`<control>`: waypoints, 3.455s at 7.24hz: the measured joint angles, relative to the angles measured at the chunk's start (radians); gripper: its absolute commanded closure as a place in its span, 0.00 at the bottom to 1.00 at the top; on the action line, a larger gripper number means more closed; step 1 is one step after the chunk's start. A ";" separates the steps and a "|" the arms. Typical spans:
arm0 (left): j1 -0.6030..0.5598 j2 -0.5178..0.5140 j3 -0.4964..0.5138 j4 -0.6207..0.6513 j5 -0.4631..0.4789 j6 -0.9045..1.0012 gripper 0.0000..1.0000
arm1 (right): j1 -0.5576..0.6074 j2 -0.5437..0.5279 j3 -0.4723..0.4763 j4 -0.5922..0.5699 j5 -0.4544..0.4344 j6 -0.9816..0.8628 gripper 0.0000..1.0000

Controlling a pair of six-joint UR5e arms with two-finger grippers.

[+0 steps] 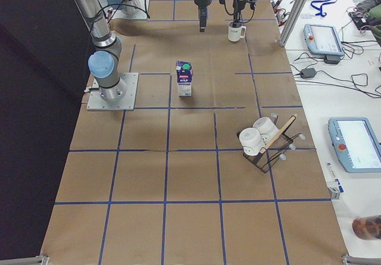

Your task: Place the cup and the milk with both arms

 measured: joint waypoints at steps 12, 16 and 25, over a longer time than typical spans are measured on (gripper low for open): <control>0.008 0.302 -0.018 -0.277 0.023 -0.004 0.00 | -0.235 -0.108 0.209 -0.094 -0.010 -0.307 0.00; 0.081 0.720 -0.235 -0.496 0.023 0.028 0.00 | -0.261 -0.112 0.361 -0.263 -0.014 -0.327 0.00; 0.189 0.843 -0.421 -0.392 0.014 0.030 0.00 | -0.341 -0.113 0.551 -0.333 -0.013 -0.321 0.26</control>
